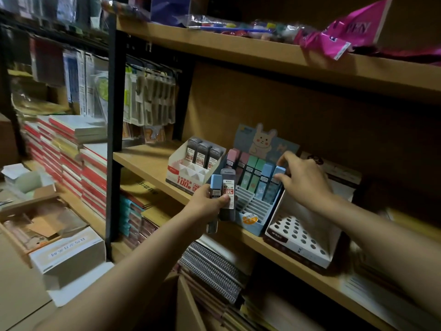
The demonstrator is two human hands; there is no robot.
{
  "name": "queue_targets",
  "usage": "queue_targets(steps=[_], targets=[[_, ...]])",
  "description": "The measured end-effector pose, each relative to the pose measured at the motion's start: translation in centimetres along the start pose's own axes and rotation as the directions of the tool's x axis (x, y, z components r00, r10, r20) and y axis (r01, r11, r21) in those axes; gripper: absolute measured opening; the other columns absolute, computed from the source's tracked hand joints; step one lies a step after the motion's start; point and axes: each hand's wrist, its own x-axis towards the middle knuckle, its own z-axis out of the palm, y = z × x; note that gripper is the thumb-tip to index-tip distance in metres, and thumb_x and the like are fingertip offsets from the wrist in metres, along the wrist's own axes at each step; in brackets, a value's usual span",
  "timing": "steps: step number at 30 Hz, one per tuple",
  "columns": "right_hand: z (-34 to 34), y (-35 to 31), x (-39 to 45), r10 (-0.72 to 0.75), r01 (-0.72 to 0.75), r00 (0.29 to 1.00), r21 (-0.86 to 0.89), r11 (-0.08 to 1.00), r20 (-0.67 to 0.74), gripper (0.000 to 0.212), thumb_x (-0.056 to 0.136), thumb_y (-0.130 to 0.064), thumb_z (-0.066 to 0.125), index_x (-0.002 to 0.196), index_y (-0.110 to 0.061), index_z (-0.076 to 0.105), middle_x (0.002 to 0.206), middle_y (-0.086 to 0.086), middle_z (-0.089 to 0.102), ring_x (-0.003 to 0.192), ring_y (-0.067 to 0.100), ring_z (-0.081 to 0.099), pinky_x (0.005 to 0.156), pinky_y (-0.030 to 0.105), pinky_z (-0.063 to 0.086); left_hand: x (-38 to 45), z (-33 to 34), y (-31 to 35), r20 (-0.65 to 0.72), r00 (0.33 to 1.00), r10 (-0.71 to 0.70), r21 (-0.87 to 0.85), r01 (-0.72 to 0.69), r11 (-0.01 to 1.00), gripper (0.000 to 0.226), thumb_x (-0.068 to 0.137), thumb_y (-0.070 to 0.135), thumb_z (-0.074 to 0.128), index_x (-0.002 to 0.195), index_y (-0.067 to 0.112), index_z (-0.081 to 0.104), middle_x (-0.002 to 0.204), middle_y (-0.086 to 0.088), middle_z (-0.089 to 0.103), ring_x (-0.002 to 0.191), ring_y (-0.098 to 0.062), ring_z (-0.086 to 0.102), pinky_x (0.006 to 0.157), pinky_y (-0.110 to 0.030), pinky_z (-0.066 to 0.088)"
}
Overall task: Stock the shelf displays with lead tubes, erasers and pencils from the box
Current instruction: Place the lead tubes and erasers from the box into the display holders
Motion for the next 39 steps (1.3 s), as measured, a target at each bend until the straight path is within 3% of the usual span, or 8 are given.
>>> queue_targets(steps=[9,16,20,24,28,32,35,39], targets=[[0.4,-0.2,0.6,-0.026,0.004,0.998,-0.371,0.929,-0.054,0.026,0.089,-0.036,0.066,0.11,-0.02,0.07,0.12,0.008,0.053,0.111,0.028,0.051,0.093,0.043,0.042,0.0,-0.1,-0.1,0.007,1.0,0.016,-0.018,-0.016,1.0,0.038,0.094,0.009,0.056,0.132,0.009,0.047,0.12,-0.014,0.06,0.107,-0.027,0.062,0.073,-0.032,0.053],[0.9,-0.2,-0.7,-0.009,-0.016,0.998,-0.428,0.904,-0.055,0.03,0.096,-0.038,0.052,0.114,-0.022,0.07,0.125,0.006,0.051,0.117,0.026,0.043,0.099,0.046,0.031,-0.4,-0.1,0.2,0.06,0.996,0.062,-0.02,-0.061,0.998,0.032,0.095,0.01,0.055,0.127,0.008,0.051,0.122,-0.015,0.061,0.11,-0.028,0.062,0.097,-0.046,0.05],[0.2,-1.6,-1.3,-0.068,0.067,0.993,-0.02,0.998,-0.093,0.04,0.097,-0.032,0.053,0.135,-0.017,0.055,0.115,0.002,0.05,0.101,0.017,0.052,0.087,0.03,0.043,-0.8,-0.3,0.6,0.175,0.982,0.075,-0.024,-0.072,0.997,0.031,0.095,0.013,0.055,0.125,0.006,0.053,0.122,-0.012,0.065,0.114,-0.028,0.062,0.103,-0.053,0.045],[0.0,-4.7,-1.6,0.007,-0.079,0.989,0.49,0.868,0.147,0.046,0.09,-0.039,0.065,0.132,-0.032,0.049,0.099,-0.014,0.06,0.08,-0.002,0.061,0.061,0.01,0.043,-1.2,-0.5,1.0,0.289,0.954,0.084,-0.048,-0.074,0.996,0.029,0.096,0.014,0.054,0.123,0.008,0.055,0.119,-0.011,0.068,0.113,-0.028,0.063,0.103,-0.052,0.045],[0.0,-6.5,-0.5,0.034,-0.191,0.964,0.6,0.777,0.262,0.041,0.083,-0.021,0.075,0.12,-0.027,0.056,0.09,-0.004,0.067,0.077,0.008,0.068,0.058,0.018,0.054,-1.2,-1.4,1.2,0.316,0.944,0.091,-0.069,-0.073,0.995,0.025,0.097,0.018,0.053,0.121,0.01,0.056,0.117,-0.012,0.068,0.11,-0.027,0.064,0.098,-0.046,0.05],[-0.8,-7.0,2.2,0.08,-0.168,0.983,0.63,0.759,0.166,0.035,0.082,-0.016,0.076,0.107,-0.024,0.054,0.098,-0.002,0.063,0.086,0.017,0.068,0.075,0.039,0.061,-0.5,-4.0,2.0,0.147,0.986,0.082,-0.049,-0.076,0.996,0.022,0.101,0.027,0.043,0.121,0.018,0.048,0.113,-0.011,0.061,0.096,-0.021,0.063,0.067,-0.027,0.057],[-1.2,-7.2,5.1,0.06,-0.029,0.997,0.545,0.838,-0.04,0.037,0.079,-0.021,0.079,0.105,-0.025,0.051,0.101,-0.004,0.061,0.091,0.015,0.063,0.07,0.026,0.054,0.7,-6.8,2.3,-0.101,0.991,0.082,-0.073,-0.09,0.993,0.019,0.101,0.022,0.042,0.118,0.021,0.034,0.104,-0.01,0.058,0.078,-0.016,0.063,0.054,-0.021,0.052],[0.3,-9.0,7.7,-0.048,0.12,0.987,0.489,0.864,-0.156,0.036,0.081,-0.018,0.077,0.103,-0.021,0.049,0.097,-0.004,0.059,0.087,0.013,0.059,0.066,0.016,0.045,1.4,-8.8,2.3,-0.151,0.982,0.111,-0.093,-0.125,0.988,0.023,0.1,0.02,0.046,0.121,0.019,0.037,0.098,-0.01,0.066,0.063,-0.007,0.07,0.049,-0.017,0.051]])
